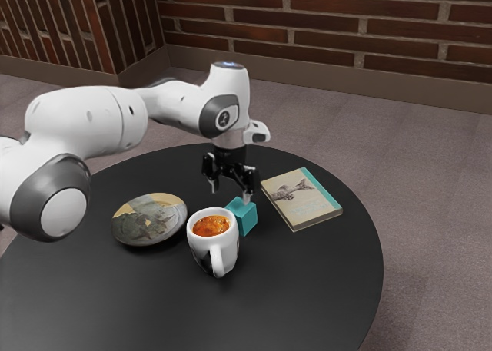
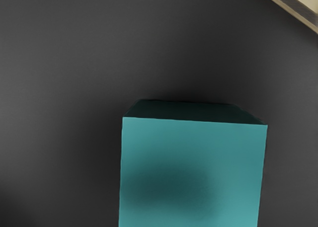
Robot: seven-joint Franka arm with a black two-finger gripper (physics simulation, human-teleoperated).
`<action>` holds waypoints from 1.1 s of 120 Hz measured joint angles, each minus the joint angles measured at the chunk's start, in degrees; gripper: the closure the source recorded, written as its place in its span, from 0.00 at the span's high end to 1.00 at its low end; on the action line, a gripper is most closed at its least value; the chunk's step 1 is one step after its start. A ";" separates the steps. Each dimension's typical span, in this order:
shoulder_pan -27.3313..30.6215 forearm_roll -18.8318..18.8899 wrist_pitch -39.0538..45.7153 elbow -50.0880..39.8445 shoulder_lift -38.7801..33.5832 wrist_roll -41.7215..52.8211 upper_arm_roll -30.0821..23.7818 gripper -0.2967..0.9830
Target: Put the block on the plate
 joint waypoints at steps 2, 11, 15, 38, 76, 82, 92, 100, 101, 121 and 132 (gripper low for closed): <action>-0.01 -0.08 0.19 -0.10 0.02 -0.08 -0.02 0.77; -0.08 -0.43 1.80 -1.59 -0.03 -0.38 -0.14 0.77; -0.10 -0.57 2.53 -1.97 -0.08 -0.49 -0.18 0.77; -0.16 -1.24 5.75 -3.82 -0.30 -0.92 -0.24 0.77; -0.31 -2.73 9.85 -7.34 -0.20 -1.02 -0.24 0.77; -0.39 -2.83 10.59 -7.64 -0.08 -1.02 -0.33 0.77; -0.45 -2.78 11.94 -8.23 0.04 -0.97 -0.43 0.77; -0.52 -2.78 12.96 -8.73 0.14 -0.87 -0.46 0.77; -0.52 -2.80 13.11 -8.93 0.13 -0.86 -0.47 0.77; -0.58 -2.97 15.12 -10.28 0.11 -0.68 -0.48 0.76; -0.63 -3.05 15.69 -10.31 0.03 -0.60 -0.49 0.67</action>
